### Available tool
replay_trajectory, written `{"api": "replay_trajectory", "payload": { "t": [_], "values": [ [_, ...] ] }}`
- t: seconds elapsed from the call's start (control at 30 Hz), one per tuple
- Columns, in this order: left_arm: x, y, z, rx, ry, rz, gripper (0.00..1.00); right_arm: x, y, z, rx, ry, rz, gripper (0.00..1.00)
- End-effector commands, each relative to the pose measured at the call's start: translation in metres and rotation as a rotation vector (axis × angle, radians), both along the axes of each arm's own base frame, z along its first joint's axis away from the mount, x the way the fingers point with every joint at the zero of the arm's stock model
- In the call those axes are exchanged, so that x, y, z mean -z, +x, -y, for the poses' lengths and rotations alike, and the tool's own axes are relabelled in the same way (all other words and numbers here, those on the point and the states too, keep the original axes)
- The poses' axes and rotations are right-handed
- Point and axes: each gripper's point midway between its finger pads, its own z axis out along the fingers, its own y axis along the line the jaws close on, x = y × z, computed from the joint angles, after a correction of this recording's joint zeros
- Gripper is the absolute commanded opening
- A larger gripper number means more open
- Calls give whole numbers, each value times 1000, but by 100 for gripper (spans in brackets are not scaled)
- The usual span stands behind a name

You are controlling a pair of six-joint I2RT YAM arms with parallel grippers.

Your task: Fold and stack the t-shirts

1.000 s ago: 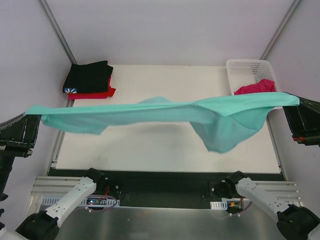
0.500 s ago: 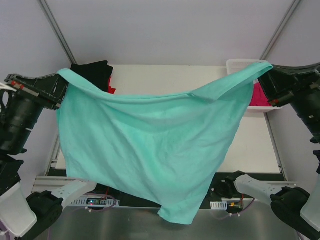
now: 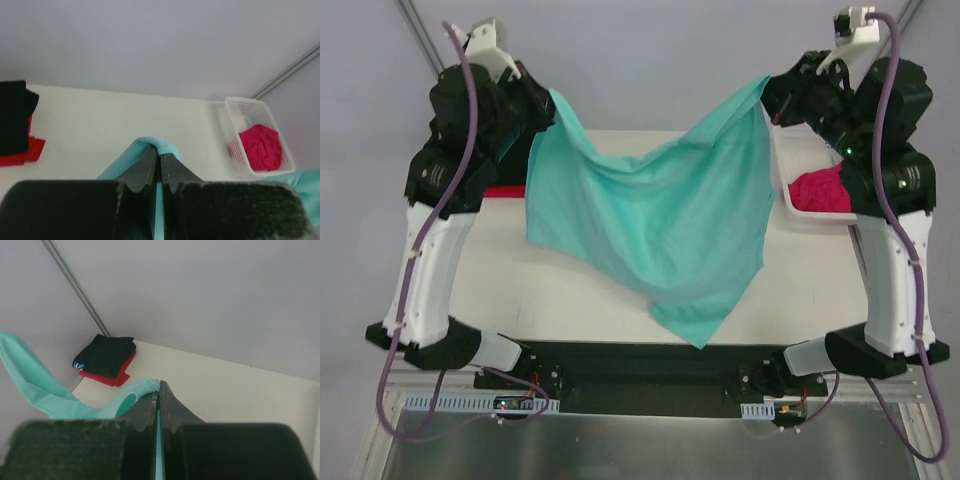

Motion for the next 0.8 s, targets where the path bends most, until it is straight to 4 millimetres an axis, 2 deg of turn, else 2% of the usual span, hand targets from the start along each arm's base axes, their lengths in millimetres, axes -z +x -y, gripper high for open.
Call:
{"api": "replay_trajectory", "payload": {
  "t": [0.0, 0.07, 0.13, 0.17, 0.2, 0.23, 0.27, 0.3, 0.33, 0.37, 0.4, 0.43, 0.47, 0.5, 0.53, 0.57, 0.6, 0.63, 0.67, 0.7, 0.73, 0.77],
  "values": [
    [-94, 12, 3, 19, -17, 250, 0, -80, 0, 12, -47, 129, 185, 0],
    [-116, 5, 0, 18, -40, 305, 0, -95, -2, 14, -70, 170, 206, 1],
    [-113, 4, -1, 15, -40, 299, 0, -96, -2, 18, -72, 180, 212, 1],
    [-91, 13, 3, 15, -24, 240, 0, -78, 9, 17, -66, 167, 167, 1],
    [-87, 7, -1, 9, -25, 233, 0, -75, -1, 19, -63, 160, 169, 1],
    [-75, 9, -4, -9, -18, 204, 0, -68, -1, 19, -63, 152, 166, 1],
    [-39, 21, 0, -16, 3, 125, 0, -63, -5, 20, -62, 148, 165, 1],
    [-41, 7, -8, -26, -10, 151, 0, -38, -3, 19, -61, 134, 118, 1],
    [-41, 7, -10, -39, -23, 179, 0, -33, -5, 20, -61, 134, 116, 1],
    [-4, 14, -7, -44, 1, 110, 0, -19, -4, 20, -60, 132, 84, 1],
    [-3, 1, -15, -55, -13, 120, 0, 13, 4, 15, -72, 127, 4, 1],
    [11, -1, -17, -66, -19, 92, 0, 24, -8, 14, -87, 123, -12, 1],
    [49, 4, -12, -63, -19, 16, 0, 40, -8, 13, -82, 120, -41, 1],
    [55, -8, -16, -58, -35, 19, 0, 53, -13, 11, -90, 122, -55, 1],
    [69, -10, -16, -60, -42, -4, 0, 83, -17, 11, -88, 110, -104, 1],
    [95, -7, -13, -56, -38, -42, 0, 95, -19, 12, -73, 105, -125, 1],
    [100, -12, -14, -55, -39, -45, 0, 110, -22, 10, -79, 100, -160, 1],
    [118, -10, -13, -51, -26, -80, 0, 133, -30, 8, -87, 101, -218, 1],
    [132, -12, -12, -45, -23, -116, 0, 149, -35, 5, -96, 89, -263, 1],
    [143, -20, -5, 1, -35, -148, 0, 164, -46, -6, -131, 75, -302, 1],
    [183, -26, -1, 15, -22, -240, 0, 182, -55, -10, -140, 54, -348, 1],
    [203, -35, 1, 12, -61, -301, 0, 213, -63, -7, -103, 29, -398, 1]
  ]
}}
